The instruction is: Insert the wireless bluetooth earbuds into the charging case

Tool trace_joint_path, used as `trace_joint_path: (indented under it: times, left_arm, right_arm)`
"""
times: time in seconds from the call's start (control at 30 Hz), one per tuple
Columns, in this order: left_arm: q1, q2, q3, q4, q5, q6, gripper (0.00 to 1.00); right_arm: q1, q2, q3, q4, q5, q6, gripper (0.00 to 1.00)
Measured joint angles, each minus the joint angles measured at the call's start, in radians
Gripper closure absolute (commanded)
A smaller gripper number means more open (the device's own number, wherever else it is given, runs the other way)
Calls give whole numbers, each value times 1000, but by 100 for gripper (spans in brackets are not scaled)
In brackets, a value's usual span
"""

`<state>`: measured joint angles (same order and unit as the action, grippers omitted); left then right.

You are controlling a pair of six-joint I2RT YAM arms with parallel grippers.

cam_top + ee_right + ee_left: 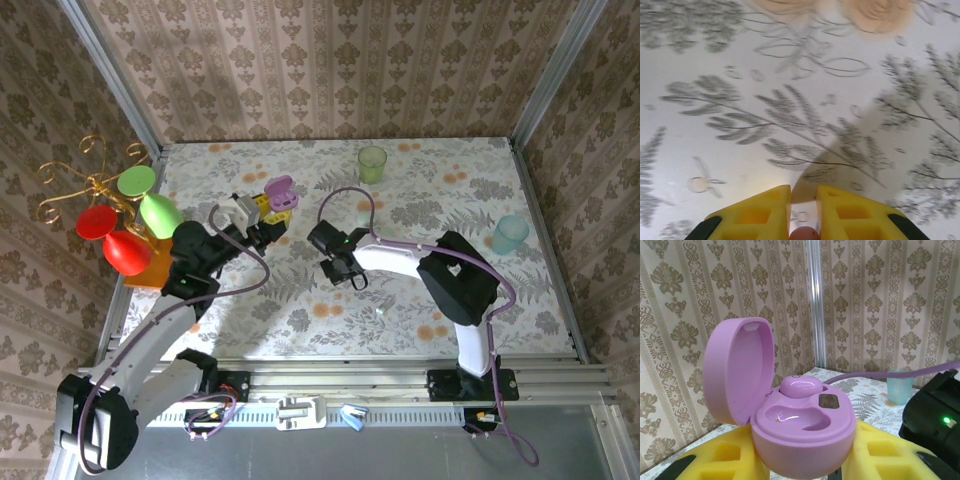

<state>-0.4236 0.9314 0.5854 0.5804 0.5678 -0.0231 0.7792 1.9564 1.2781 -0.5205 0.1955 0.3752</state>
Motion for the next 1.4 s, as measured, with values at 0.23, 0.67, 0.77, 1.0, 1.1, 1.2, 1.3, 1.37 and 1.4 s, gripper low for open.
trace_joint_path:
  times: [0.23,0.67,0.77,1.0,1.1,1.2,1.3,1.37,1.4]
  left_arm:
    - [0,5,0,8,0,0,75]
    - [0,5,0,10,-1,0,75]
    - [0,5,0,10,-1,0,75]
    - [0,5,0,10,0,0,75]
    - [0,5,0,10,0,0,75]
    - [0,4,0,10,-1,0,75]
    - [0,2,0,8,-1,0,75]
    - [0,1,0,7,-1,0,75]
    - [0,1,0,7,-1,0,75]
  right_arm:
    - [-31,-7,0,-31,21,29,63]
    - [28,-122,-25,-60,129,-63,58]
    - [32,-122,-35,-64,108,-104,55]
    - [10,-90,-35,-67,42,-146,50]
    - [-9,-46,-29,-58,-1,-150,47]
    - [-18,-27,-21,-54,-32,-149,45]
    - [-22,-26,-20,-48,-51,-148,45]
    - [-23,-26,-22,-45,-55,-145,45]
    - [-23,-27,-24,-44,-56,-143,45]
